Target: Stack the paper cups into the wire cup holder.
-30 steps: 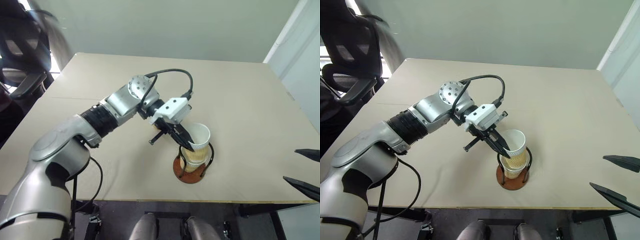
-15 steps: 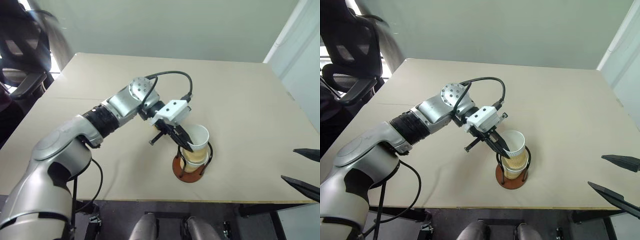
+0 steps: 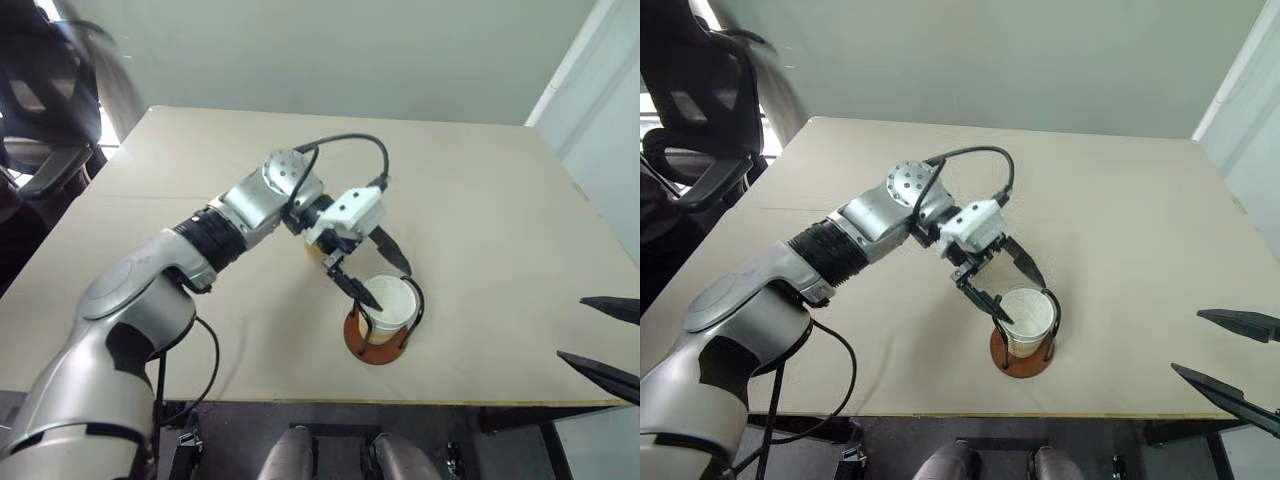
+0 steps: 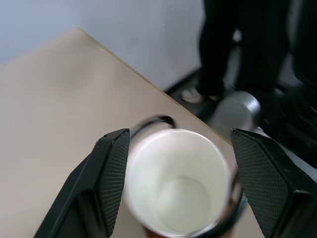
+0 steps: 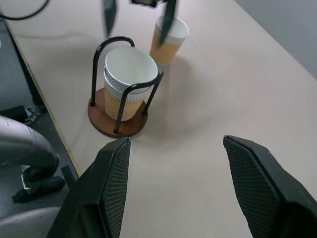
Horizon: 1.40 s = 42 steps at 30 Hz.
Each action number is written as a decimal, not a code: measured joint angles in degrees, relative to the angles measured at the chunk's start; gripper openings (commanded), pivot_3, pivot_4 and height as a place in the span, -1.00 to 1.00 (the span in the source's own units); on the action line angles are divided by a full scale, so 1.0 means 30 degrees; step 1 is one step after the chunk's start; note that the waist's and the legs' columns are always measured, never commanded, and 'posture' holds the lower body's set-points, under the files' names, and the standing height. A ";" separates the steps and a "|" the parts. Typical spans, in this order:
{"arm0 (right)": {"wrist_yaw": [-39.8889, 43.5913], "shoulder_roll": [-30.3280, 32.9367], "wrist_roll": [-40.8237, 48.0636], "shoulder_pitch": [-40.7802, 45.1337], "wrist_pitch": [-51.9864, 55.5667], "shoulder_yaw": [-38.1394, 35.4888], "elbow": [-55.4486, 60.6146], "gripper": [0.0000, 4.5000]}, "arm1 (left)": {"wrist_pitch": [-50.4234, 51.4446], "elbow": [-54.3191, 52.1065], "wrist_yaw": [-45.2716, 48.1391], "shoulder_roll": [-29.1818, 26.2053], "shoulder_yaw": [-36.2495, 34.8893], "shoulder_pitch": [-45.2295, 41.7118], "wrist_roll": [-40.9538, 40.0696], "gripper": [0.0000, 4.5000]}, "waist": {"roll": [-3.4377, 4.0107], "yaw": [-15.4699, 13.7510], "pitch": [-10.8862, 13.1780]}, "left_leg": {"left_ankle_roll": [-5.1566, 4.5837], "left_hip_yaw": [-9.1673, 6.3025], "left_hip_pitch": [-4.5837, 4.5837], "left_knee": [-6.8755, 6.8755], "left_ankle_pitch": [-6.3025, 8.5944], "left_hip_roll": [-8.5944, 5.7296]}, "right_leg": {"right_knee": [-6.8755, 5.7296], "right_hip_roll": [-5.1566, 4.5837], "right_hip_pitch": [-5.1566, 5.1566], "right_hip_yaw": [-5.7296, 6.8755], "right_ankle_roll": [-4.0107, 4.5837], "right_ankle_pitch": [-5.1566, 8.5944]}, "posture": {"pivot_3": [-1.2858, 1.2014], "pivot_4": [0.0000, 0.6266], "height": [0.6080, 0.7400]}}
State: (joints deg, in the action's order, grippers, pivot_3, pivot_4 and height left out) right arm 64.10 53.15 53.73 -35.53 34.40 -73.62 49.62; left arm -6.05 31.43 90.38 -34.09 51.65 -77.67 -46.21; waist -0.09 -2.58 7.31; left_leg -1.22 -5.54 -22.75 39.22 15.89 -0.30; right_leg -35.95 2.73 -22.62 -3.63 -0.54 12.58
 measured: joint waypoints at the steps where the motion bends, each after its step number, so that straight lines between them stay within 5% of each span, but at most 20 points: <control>1: -0.0002 0.0131 -0.0038 0.0168 -0.0070 0.0313 -0.0091 0.35 | 0.0352 0.0226 0.0006 -0.0116 -0.0570 -0.0095 -0.0016 0.55 | 0.0001 0.0038 0.0001 | 0.0003 0.0001 -0.0007 -0.0001 -0.0002 0.0000 | 0.0001 0.0001 -0.0008 0.0001 -0.0002 0.0000 | 0.03 -0.52 1.00; 5: -0.0054 0.1006 -0.0288 0.1605 -0.0319 0.2050 -0.0706 0.35 | 0.1138 0.1895 0.0026 -0.1781 -0.2519 -0.0769 0.0797 0.55 | 0.0038 0.0264 -0.0005 | 0.0002 0.0009 0.0010 -0.0022 -0.0002 0.0002 | 0.0003 0.0001 -0.0016 -0.0007 -0.0018 0.0013 | 0.03 -0.52 1.00; 9: -0.0626 0.2113 -0.0293 0.4325 -0.0712 0.4777 -0.1633 0.35 | -0.0098 0.6014 0.0019 -0.2444 -0.3431 -0.0772 0.4958 0.55 | 0.0082 0.0326 0.0001 | -0.0008 0.0008 0.0040 -0.0028 0.0004 0.0005 | -0.0004 -0.0003 -0.0021 -0.0035 -0.0017 0.0013 | 0.03 -0.52 1.00; 18: -0.2637 0.3715 -0.2073 1.0249 -0.1304 1.2270 -0.3887 0.35 | -0.1741 1.1302 -0.0742 0.0084 -0.6600 0.1041 1.0581 0.55 | 0.0090 -0.0189 0.0006 | 0.0112 0.0012 -0.0183 0.0057 -0.0096 -0.0008 | 0.0007 -0.0019 -0.0188 -0.0034 -0.0123 -0.0059 | 0.03 -0.52 1.00; 25: -0.3005 0.3616 -0.2747 1.1398 -0.1201 1.3691 -0.3922 0.35 | -0.2806 1.2658 -0.1980 0.1351 -0.8270 0.1429 1.3295 0.55 | 0.0091 -0.0203 0.0004 | 0.0077 0.0081 -0.0218 0.0065 -0.0074 -0.0012 | 0.0029 -0.0041 -0.0236 -0.0059 -0.0163 -0.0056 | 0.03 -0.52 1.00; 28: -0.2969 0.3503 -0.2653 1.1181 -0.0837 1.3494 -0.3562 0.35 | -0.3548 1.3210 -0.3036 0.1758 -0.8461 0.1722 1.4689 0.29 | 0.0091 -0.0202 0.0004 | 0.0061 0.0093 -0.0212 0.0086 -0.0067 -0.0011 | 0.0021 -0.0041 -0.0234 -0.0074 -0.0184 -0.0070 | 0.03 -0.52 1.00; 36: -0.2793 0.3289 -0.2655 1.0396 -0.0336 1.2867 -0.2935 0.35 | -0.4096 1.3665 -0.3413 0.2168 -0.9735 0.1752 1.6306 -0.99 | 0.0092 -0.0151 0.0004 | -0.0129 0.0102 -0.0213 0.0221 0.0019 -0.0010 | 0.0009 -0.0039 -0.0211 -0.0088 -0.0211 -0.0151 | 0.03 -0.52 1.00; 42: -0.2456 0.3264 -0.2689 1.0112 -0.0162 1.2576 -0.2959 0.35 | -0.3440 1.3132 -0.0662 0.2049 -1.0559 0.1421 1.5371 -0.99 | 0.0092 -0.0160 0.0005 | -0.0186 0.0102 -0.0249 0.0273 0.0036 -0.0012 | 0.0008 -0.0038 -0.0218 -0.0098 -0.0220 -0.0181 | 0.03 -0.52 1.00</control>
State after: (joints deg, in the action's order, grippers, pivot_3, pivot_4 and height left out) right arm 56.74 62.94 45.67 -5.19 33.92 -35.90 40.74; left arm -16.37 70.83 88.39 -27.95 19.97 -73.41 -0.10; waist 0.18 -3.06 7.32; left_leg -1.77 -5.23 -23.49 40.04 16.00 -0.33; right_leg -35.93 2.61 -23.27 -3.93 -1.20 12.03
